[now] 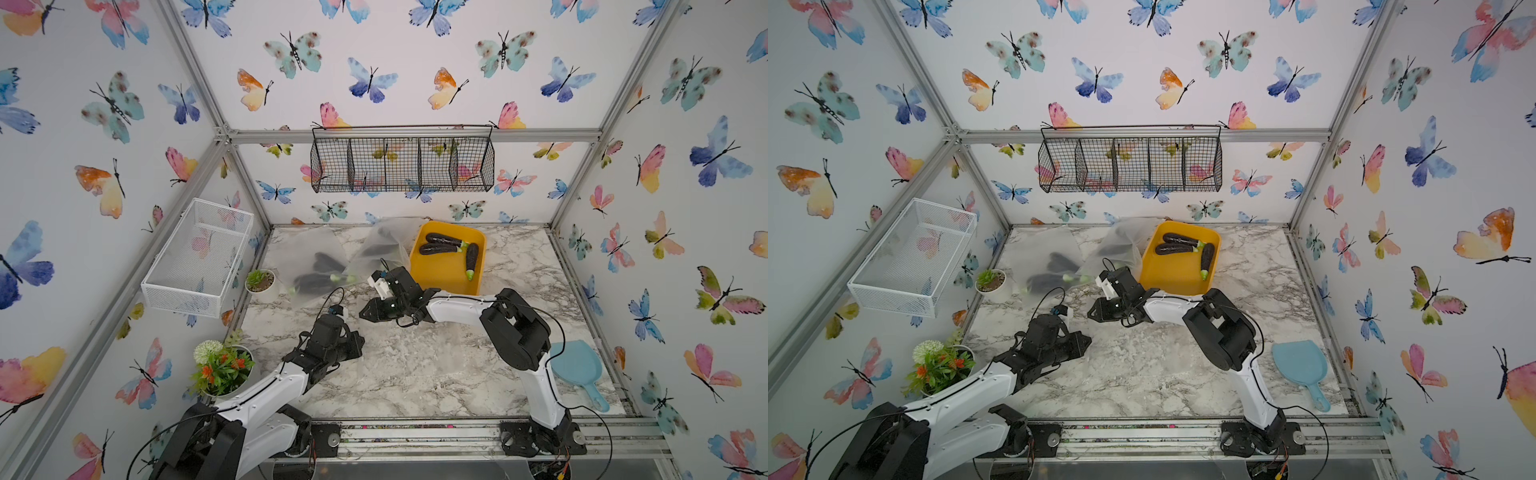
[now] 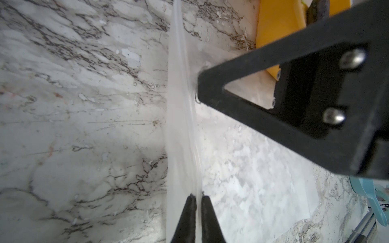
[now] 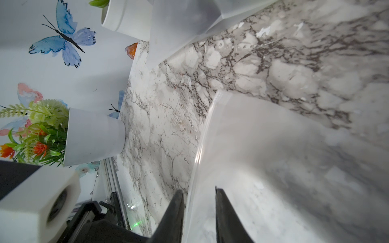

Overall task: Place the eggplant in a zip-top bag and seal the zipper
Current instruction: Open the zipper of the food storage bag at the center of the board.

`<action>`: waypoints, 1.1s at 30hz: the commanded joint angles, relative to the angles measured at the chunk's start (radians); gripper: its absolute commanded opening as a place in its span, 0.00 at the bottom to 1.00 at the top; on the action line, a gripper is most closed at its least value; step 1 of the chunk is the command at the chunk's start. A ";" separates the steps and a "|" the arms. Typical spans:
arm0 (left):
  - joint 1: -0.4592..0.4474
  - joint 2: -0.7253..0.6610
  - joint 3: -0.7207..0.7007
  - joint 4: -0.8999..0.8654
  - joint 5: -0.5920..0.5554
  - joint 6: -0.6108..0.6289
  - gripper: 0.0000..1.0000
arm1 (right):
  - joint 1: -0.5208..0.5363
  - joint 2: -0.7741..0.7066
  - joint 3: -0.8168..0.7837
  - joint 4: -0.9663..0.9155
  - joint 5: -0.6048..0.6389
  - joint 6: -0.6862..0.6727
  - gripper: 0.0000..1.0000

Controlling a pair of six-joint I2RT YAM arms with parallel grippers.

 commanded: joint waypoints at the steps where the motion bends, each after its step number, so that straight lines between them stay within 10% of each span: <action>1: -0.003 -0.015 0.003 -0.009 0.010 0.000 0.10 | 0.006 0.018 0.000 0.009 -0.008 0.006 0.28; 29: -0.003 -0.027 0.009 -0.006 0.019 0.000 0.09 | 0.008 0.068 0.041 -0.118 -0.003 -0.015 0.24; 33: -0.004 -0.018 0.006 0.003 0.021 -0.002 0.08 | 0.008 0.064 -0.008 -0.009 -0.054 0.040 0.12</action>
